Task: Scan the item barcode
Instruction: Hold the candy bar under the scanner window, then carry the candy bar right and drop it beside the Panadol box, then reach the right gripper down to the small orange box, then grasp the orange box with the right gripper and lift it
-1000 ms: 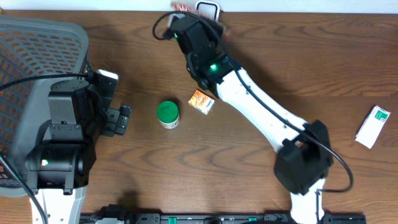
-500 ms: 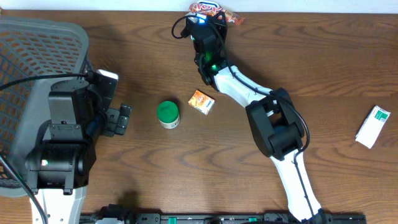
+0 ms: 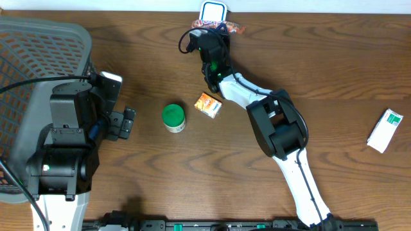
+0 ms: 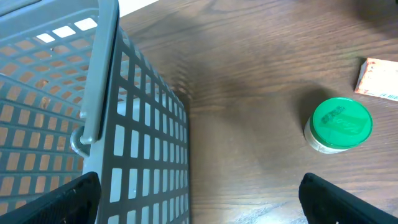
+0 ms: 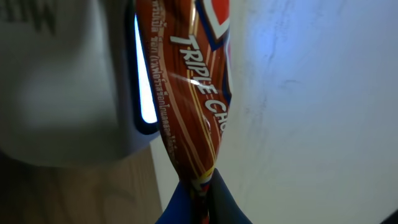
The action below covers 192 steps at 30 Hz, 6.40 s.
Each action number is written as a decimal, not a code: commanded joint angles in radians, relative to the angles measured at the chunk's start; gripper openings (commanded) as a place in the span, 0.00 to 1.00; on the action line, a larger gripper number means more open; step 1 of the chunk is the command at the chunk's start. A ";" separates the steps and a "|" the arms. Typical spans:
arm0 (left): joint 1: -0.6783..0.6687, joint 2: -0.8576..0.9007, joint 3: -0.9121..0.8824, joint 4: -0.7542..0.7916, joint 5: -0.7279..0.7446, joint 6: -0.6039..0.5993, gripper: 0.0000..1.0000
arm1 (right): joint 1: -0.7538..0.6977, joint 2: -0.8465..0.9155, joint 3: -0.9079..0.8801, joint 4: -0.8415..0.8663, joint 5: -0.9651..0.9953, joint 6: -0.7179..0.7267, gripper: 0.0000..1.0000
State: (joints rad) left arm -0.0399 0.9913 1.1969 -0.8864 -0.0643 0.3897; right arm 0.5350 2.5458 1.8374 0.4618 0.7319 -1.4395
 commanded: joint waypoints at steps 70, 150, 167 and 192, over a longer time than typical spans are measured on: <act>0.005 -0.003 -0.002 0.000 0.005 -0.010 0.99 | -0.407 -0.661 -0.204 -1.512 -1.250 1.874 0.99; 0.005 -0.003 -0.002 0.000 0.005 -0.010 0.99 | 0.116 -0.393 0.165 -2.024 -0.725 2.197 0.41; 0.005 -0.003 -0.002 0.000 0.005 -0.010 0.99 | 0.291 -0.391 -0.286 -1.695 -0.636 2.153 0.49; 0.005 -0.003 -0.002 0.000 0.005 -0.010 0.99 | 0.099 -0.407 -0.238 -1.699 -0.924 1.831 0.99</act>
State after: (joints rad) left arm -0.0399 0.9913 1.1961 -0.8864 -0.0643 0.3897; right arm 0.6945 2.1483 1.5818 -1.2354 -0.0875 0.4873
